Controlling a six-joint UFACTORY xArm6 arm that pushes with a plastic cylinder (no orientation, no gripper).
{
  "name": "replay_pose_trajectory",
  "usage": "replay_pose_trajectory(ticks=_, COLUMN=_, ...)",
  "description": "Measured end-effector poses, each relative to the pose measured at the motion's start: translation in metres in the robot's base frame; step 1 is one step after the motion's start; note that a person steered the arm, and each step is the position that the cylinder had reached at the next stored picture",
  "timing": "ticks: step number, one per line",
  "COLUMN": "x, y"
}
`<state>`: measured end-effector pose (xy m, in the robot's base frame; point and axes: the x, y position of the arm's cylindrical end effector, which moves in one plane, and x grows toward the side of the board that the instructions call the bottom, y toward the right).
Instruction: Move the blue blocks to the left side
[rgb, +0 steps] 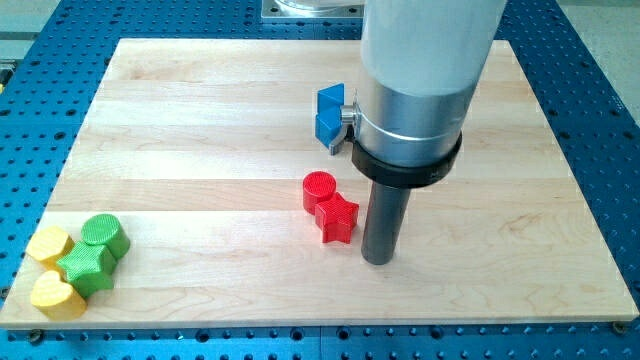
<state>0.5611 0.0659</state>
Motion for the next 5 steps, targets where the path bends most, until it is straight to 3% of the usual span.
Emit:
replay_pose_trajectory(ticks=2, x=-0.062, y=-0.005)
replay_pose_trajectory(ticks=4, x=-0.042, y=-0.051)
replay_pose_trajectory(ticks=5, x=-0.04, y=-0.006)
